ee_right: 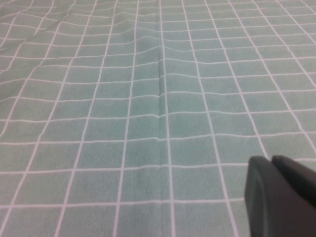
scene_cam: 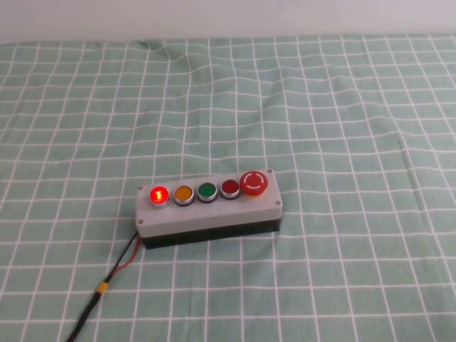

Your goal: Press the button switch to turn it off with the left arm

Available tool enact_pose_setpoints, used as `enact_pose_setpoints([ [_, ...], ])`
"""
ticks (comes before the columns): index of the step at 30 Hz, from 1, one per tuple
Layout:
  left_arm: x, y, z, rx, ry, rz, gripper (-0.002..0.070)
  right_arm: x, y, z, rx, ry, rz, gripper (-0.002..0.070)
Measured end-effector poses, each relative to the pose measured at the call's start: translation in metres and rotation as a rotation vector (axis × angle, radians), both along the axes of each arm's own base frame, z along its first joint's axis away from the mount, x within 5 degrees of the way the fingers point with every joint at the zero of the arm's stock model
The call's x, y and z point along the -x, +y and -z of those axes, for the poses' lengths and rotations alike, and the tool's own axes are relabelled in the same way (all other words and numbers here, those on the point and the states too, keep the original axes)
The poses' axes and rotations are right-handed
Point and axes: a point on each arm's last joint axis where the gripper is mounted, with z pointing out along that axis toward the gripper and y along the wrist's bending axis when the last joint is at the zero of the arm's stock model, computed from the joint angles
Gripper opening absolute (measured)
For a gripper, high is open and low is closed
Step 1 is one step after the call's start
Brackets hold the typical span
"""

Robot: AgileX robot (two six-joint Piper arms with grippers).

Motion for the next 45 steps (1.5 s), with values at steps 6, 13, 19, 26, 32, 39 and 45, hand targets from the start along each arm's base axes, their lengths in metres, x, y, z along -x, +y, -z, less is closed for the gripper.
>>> enact_pose_setpoints([
  [6, 0.004, 0.0, -0.013, 0.085, -0.134, 0.033, -0.0002, 0.0, 0.0, 0.0, 0.0, 0.0, 0.0, -0.0017],
  [13, 0.019, 0.0, -0.039, 0.239, -0.413, 0.119, -0.0002, 0.0, 0.0, 0.0, 0.0, 0.0, 0.0, -0.0017],
  [19, 0.035, 0.003, -0.084, 0.277, -0.496, 0.141, -0.0002, 0.0, 0.0, 0.0, 0.0, 0.0, 0.0, -0.0017],
  [26, 0.046, 0.006, -0.14, 0.28, -0.337, 0.105, -0.0002, 0.0, 0.0, 0.0, 0.0, 0.0, 0.0, -0.0017],
  [32, 0.021, 0.005, -0.166, 0.265, 0.002, 0.045, -0.0002, 0.0, 0.0, 0.0, 0.0, 0.0, 0.0, -0.0017],
  [39, -0.015, 0.001, -0.176, 0.238, 0.191, 0.014, -0.0002, 0.0, 0.0, 0.0, 0.0, 0.0, 0.0, -0.0017],
  [45, -0.032, -0.004, -0.175, 0.315, 0.241, 0.05, -0.0002, 0.0, 0.0, 0.0, 0.0, 0.0, 0.0, -0.0017],
])
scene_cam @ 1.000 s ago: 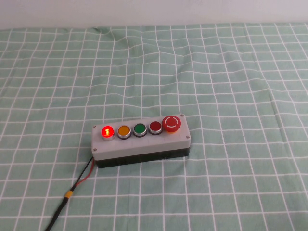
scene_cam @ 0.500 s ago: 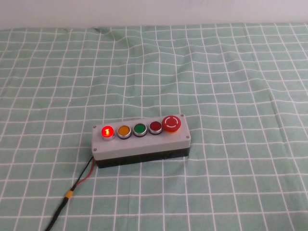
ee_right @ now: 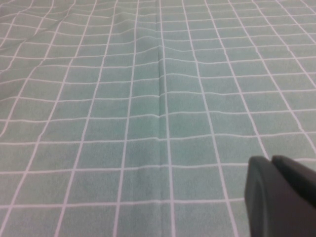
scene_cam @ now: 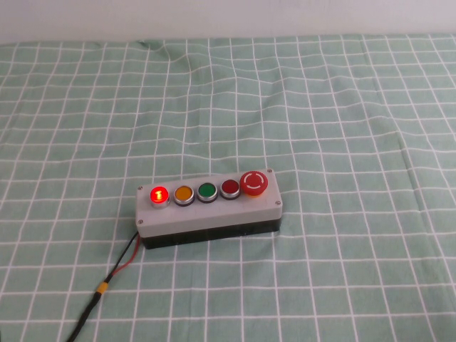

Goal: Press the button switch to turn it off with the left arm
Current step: Press the button to turn off

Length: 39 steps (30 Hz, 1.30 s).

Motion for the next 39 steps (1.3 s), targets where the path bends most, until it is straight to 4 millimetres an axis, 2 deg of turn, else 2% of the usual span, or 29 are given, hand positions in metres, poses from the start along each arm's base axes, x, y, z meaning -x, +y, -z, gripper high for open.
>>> enact_pose_setpoints([
  [4, -0.011, -0.003, 0.007, 0.013, 0.093, 0.012, -0.0002, 0.0, 0.0, 0.0, 0.0, 0.0, 0.0, -0.0017],
  [8, -0.027, -0.006, 0.012, -0.052, 0.252, 0.024, -0.0002, 0.0, 0.0, 0.0, 0.0, 0.0, 0.0, -0.0017],
  [12, -0.042, -0.01, 0.007, -0.11, 0.391, 0.053, -0.0002, 0.0, 0.0, 0.0, 0.0, 0.0, 0.0, -0.0017],
  [18, -0.073, -0.025, -0.003, -0.163, 0.536, 0.196, -0.0002, 0.0, 0.0, 0.0, 0.0, 0.0, 0.0, -0.0017],
  [21, -0.092, -0.036, 0.001, -0.166, 0.609, 0.296, -0.0002, 0.0, 0.0, 0.0, 0.0, 0.0, 0.0, -0.0017],
  [24, -0.112, -0.043, 0.012, -0.165, 0.695, 0.363, -0.0002, 0.0, 0.0, 0.0, 0.0, 0.0, 0.0, -0.0017],
  [29, -0.145, -0.049, 0.043, -0.18, 0.841, 0.403, -0.0002, 0.0, 0.0, 0.0, 0.0, 0.0, 0.0, -0.0017],
  [33, -0.16, -0.055, 0.061, -0.194, 0.905, 0.422, -0.0002, 0.0, 0.0, 0.0, 0.0, 0.0, 0.0, -0.0017],
  [39, -0.176, -0.078, 0.086, -0.288, 0.957, 0.475, -0.0002, 0.0, 0.0, 0.0, 0.0, 0.0, 0.0, -0.0017],
])
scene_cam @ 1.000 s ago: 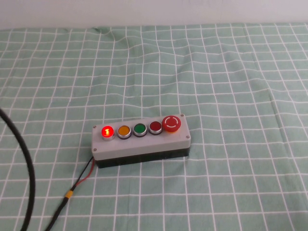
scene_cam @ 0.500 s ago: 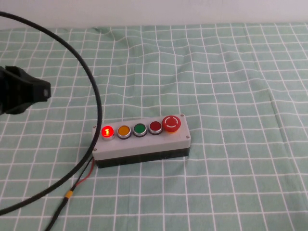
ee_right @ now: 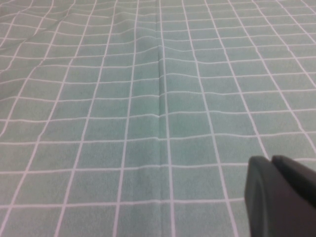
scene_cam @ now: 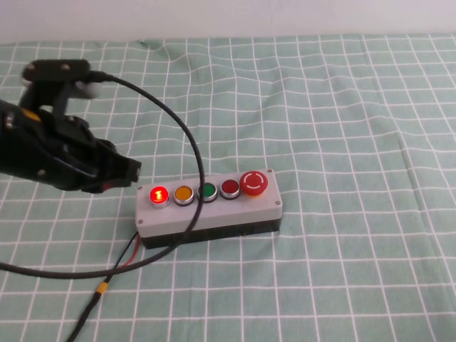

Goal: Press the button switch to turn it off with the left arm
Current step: Press the button to turn off

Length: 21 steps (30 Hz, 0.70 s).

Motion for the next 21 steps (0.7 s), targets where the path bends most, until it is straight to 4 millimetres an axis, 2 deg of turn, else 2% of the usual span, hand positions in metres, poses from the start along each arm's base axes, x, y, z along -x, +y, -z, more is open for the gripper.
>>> enact_pose_setpoints([
  [12, -0.027, -0.015, 0.036, -0.071, 0.023, -0.001, -0.0002, 0.0, 0.0, 0.0, 0.0, 0.0, 0.0, -0.0017],
  [21, -0.038, -0.019, 0.047, -0.069, 0.025, -0.011, -0.0002, 0.0, 0.0, 0.0, 0.0, 0.0, 0.0, -0.0017],
])
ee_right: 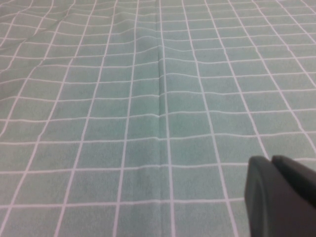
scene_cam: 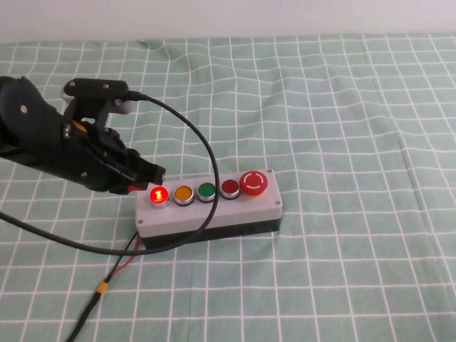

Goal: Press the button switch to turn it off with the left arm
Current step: Press the button to turn off

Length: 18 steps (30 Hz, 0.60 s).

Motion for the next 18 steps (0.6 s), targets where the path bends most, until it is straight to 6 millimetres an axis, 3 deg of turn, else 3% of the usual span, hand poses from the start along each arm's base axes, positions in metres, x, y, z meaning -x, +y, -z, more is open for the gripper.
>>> enact_pose_setpoints([
  [9, -0.006, -0.025, 0.004, -0.002, -0.007, 0.066, -0.0002, 0.0, 0.0, 0.0, 0.0, 0.0, 0.0, -0.0017],
  [18, -0.012, -0.024, 0.014, -0.065, 0.004, 0.063, -0.0002, 0.0, 0.0, 0.0, 0.0, 0.0, 0.0, -0.0018],
])
